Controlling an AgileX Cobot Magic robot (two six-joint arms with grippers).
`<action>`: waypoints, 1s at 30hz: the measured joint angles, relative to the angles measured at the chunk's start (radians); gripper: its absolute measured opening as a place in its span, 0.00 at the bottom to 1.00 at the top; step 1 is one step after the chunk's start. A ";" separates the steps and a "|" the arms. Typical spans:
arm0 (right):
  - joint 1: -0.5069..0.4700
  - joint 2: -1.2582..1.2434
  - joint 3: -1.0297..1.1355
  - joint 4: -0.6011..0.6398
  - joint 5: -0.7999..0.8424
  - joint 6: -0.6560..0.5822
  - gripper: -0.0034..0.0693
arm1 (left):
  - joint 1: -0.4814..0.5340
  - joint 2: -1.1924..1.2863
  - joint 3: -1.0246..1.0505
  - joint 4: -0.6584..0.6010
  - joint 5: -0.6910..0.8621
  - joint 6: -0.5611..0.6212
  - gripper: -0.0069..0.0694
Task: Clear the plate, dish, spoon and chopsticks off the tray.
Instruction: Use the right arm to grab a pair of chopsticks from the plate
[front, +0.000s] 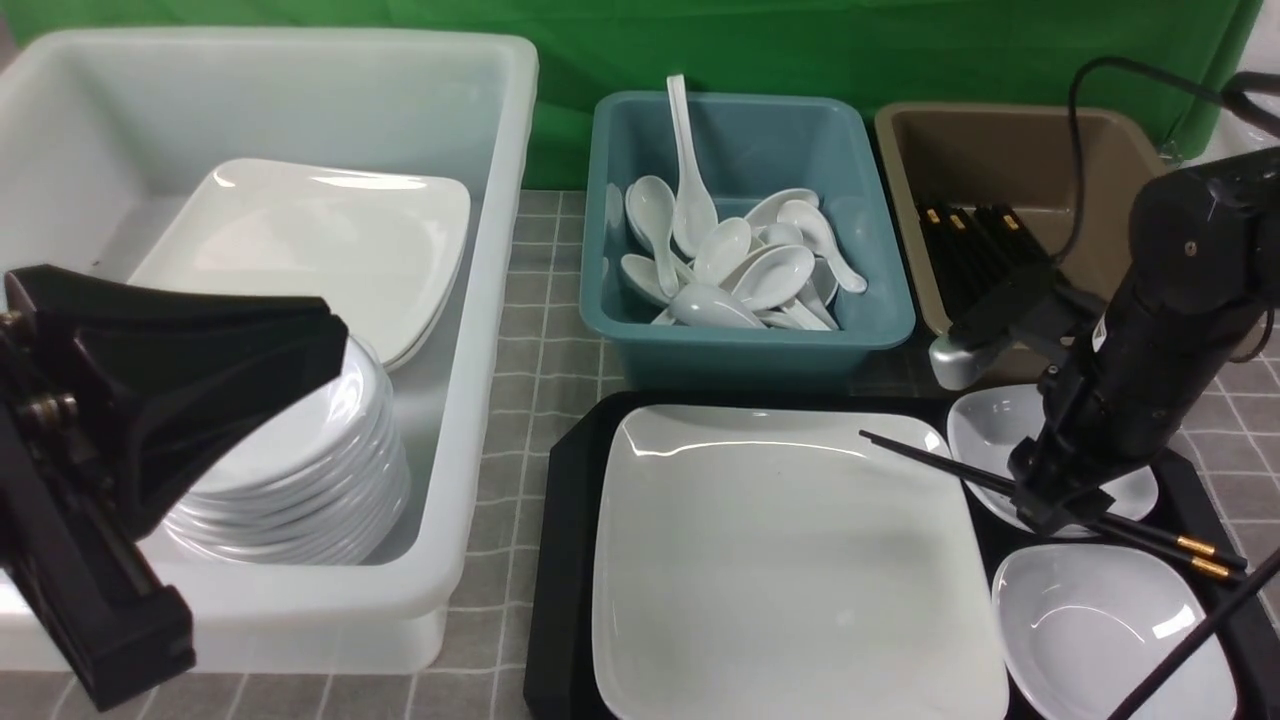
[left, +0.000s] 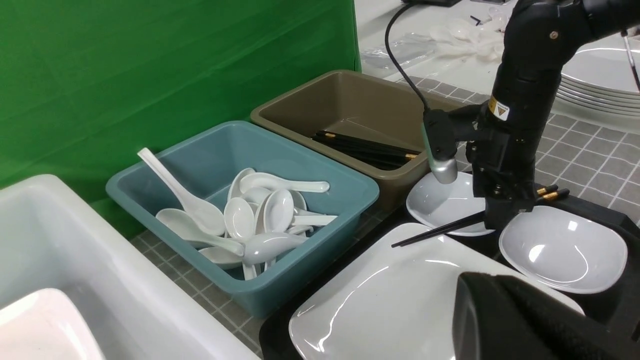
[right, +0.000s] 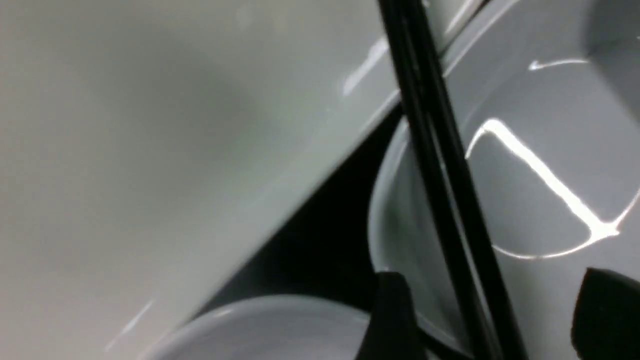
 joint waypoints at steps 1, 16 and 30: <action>-0.007 0.004 0.001 -0.002 -0.003 0.005 0.72 | 0.000 0.000 0.000 0.000 0.000 0.000 0.10; -0.028 0.057 0.002 -0.012 -0.059 0.005 0.72 | 0.000 0.000 0.000 0.000 0.000 0.000 0.10; -0.028 0.067 0.002 -0.016 -0.047 -0.009 0.26 | 0.000 0.000 0.000 0.000 0.000 0.000 0.10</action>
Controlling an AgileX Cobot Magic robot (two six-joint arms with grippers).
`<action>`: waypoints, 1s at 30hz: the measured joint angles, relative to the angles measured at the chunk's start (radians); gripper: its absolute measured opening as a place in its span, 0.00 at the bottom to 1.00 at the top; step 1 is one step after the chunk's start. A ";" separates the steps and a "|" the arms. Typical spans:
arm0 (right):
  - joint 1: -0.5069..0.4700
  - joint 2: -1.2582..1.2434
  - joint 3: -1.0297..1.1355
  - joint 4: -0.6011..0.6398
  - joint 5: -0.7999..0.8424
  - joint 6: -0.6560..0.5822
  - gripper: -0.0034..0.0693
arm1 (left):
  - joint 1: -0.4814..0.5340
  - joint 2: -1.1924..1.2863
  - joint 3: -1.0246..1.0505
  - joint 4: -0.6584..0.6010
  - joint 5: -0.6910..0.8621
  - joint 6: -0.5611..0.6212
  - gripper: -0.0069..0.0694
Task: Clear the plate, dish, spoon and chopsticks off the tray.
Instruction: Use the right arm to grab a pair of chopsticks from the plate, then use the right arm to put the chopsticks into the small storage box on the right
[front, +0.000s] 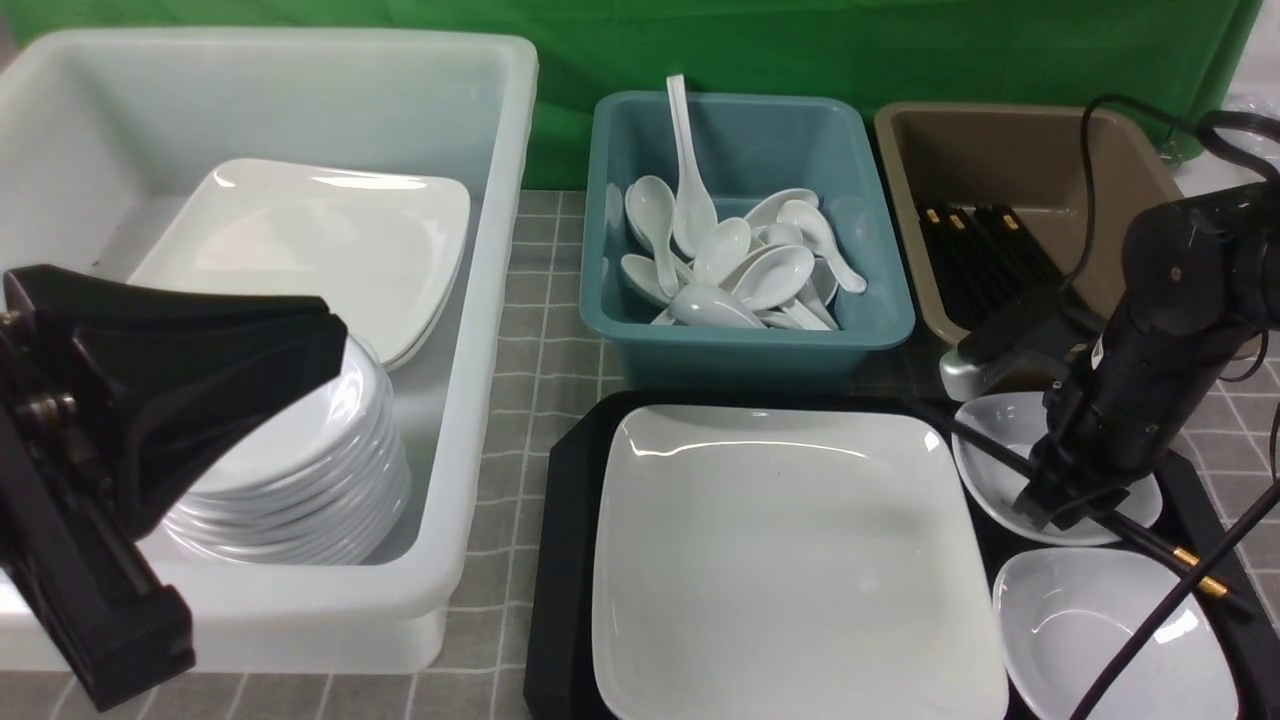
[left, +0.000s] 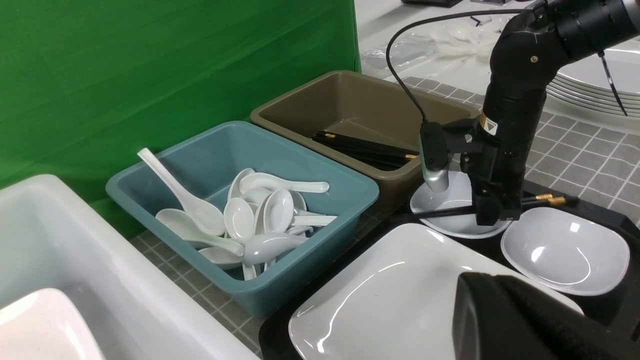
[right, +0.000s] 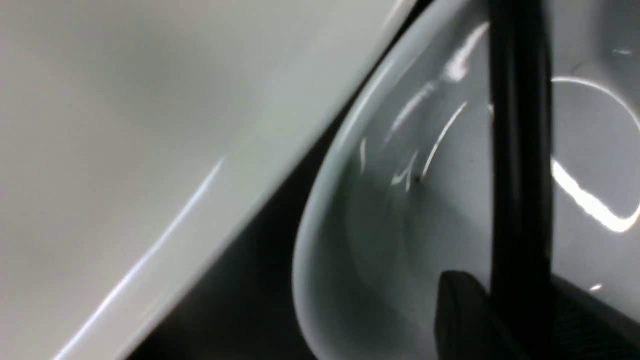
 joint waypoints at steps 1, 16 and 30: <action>0.000 0.000 0.000 -0.001 0.007 -0.010 0.24 | 0.000 0.000 0.000 0.000 0.000 0.000 0.10; -0.001 -0.170 0.000 0.018 0.191 -0.117 0.23 | 0.000 0.000 0.000 0.000 0.000 0.001 0.10; -0.006 -0.331 -0.093 0.326 0.267 -0.032 0.23 | 0.000 0.000 0.000 -0.018 -0.020 0.004 0.10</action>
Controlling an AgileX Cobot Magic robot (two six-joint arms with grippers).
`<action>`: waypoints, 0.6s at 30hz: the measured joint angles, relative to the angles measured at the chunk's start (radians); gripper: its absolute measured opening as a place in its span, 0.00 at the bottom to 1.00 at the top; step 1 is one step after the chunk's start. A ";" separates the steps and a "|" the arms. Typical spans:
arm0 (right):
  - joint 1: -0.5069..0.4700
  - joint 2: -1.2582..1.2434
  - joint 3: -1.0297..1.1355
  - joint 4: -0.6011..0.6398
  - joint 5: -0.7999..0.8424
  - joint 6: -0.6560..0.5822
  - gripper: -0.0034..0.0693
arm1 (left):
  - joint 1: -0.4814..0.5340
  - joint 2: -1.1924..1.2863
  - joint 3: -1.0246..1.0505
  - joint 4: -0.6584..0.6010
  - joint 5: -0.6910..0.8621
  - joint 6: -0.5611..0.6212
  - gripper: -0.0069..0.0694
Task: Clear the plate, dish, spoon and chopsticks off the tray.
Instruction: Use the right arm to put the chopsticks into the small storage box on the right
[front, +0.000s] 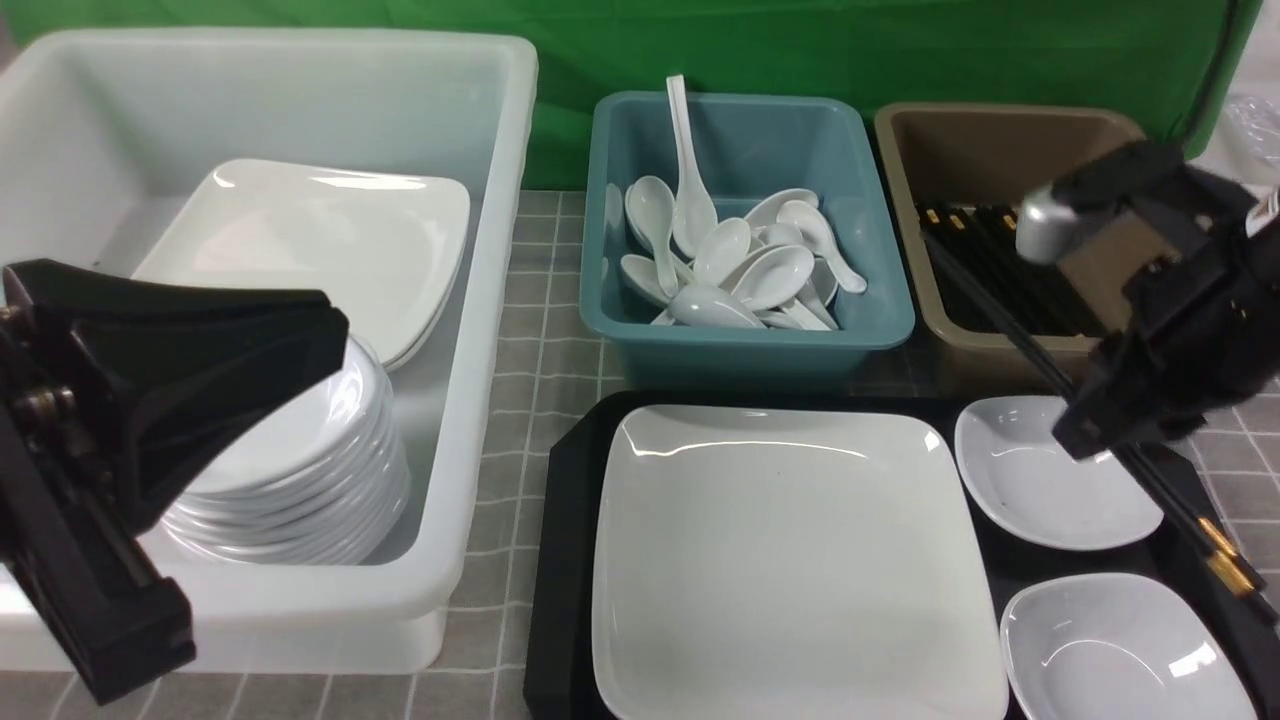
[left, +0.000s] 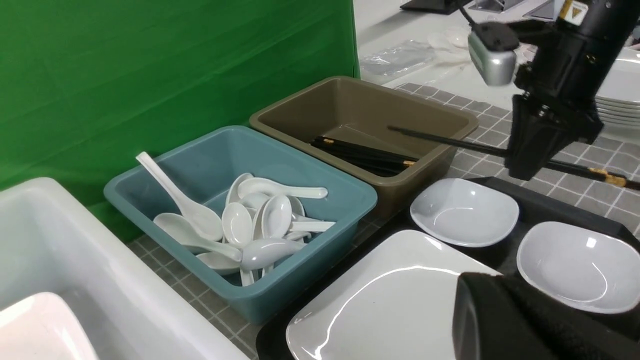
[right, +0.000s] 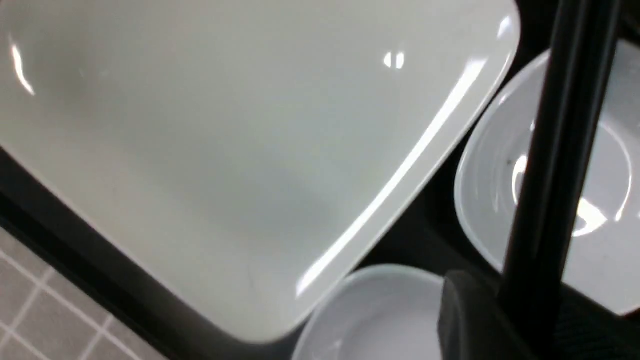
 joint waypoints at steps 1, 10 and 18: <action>-0.006 0.013 -0.026 0.009 -0.003 0.012 0.23 | 0.000 0.000 0.000 0.000 -0.007 0.000 0.10; -0.203 0.364 -0.419 0.337 -0.014 0.051 0.23 | 0.000 0.000 0.000 -0.024 -0.048 0.000 0.10; -0.283 0.679 -0.801 0.484 -0.131 0.128 0.23 | 0.000 0.000 0.000 -0.050 -0.048 -0.002 0.10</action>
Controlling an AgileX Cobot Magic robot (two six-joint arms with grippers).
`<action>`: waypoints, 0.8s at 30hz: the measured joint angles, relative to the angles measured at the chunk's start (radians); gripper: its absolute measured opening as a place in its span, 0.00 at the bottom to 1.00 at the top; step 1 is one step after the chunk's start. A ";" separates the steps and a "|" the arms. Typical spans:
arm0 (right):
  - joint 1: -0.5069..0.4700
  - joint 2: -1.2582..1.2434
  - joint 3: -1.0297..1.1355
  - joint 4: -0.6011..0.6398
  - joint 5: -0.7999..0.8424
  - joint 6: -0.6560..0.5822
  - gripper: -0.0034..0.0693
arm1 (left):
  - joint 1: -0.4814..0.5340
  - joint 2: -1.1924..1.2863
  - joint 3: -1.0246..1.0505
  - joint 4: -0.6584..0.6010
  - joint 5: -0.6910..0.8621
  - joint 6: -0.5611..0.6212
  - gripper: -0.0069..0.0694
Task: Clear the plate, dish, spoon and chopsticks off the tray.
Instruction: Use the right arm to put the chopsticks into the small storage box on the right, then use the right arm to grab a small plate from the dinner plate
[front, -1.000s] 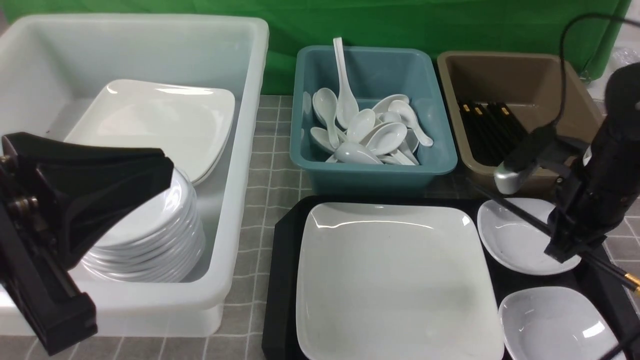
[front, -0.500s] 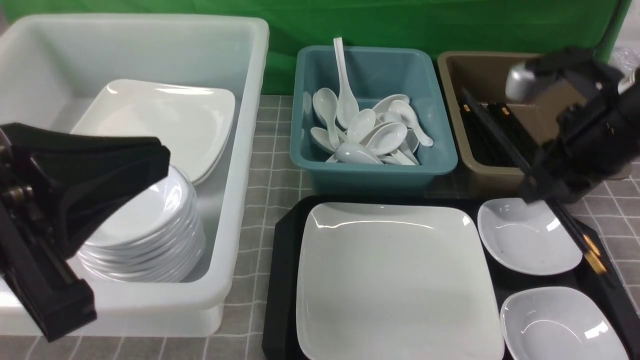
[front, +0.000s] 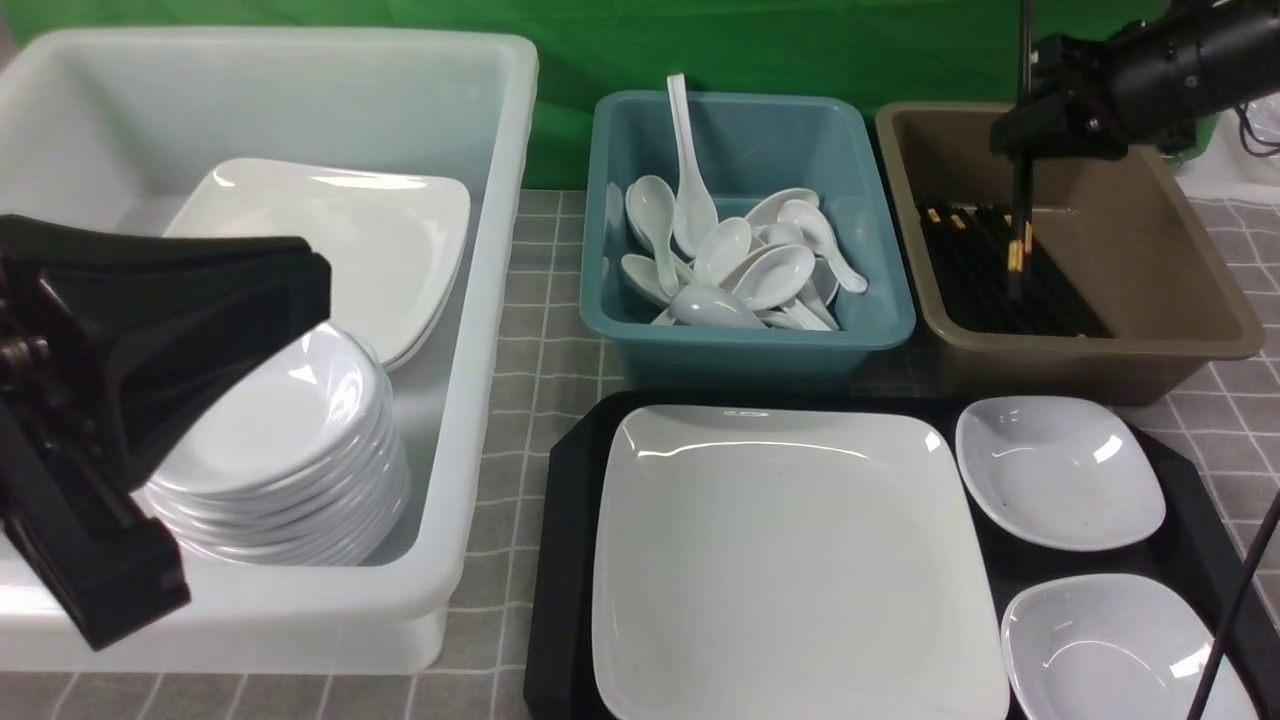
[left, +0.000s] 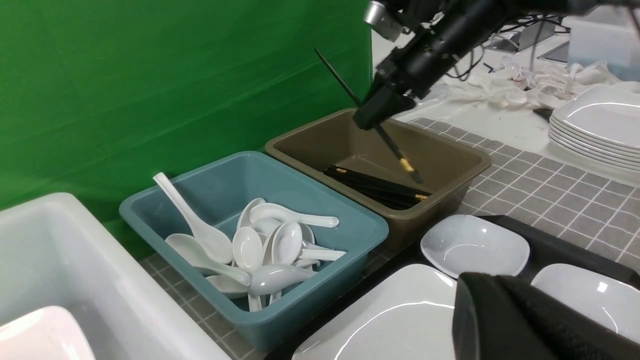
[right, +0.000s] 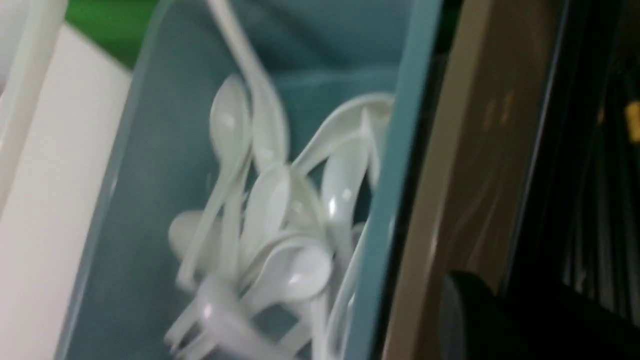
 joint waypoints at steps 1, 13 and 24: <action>0.000 0.032 -0.030 -0.028 -0.027 0.008 0.23 | 0.000 0.000 0.000 0.000 0.000 0.000 0.10; 0.002 0.022 -0.075 -0.211 0.111 0.100 0.70 | 0.000 0.000 0.000 0.009 -0.003 -0.001 0.10; 0.253 -0.353 0.172 -0.626 0.284 0.163 0.37 | 0.000 0.000 0.000 0.143 -0.003 -0.001 0.10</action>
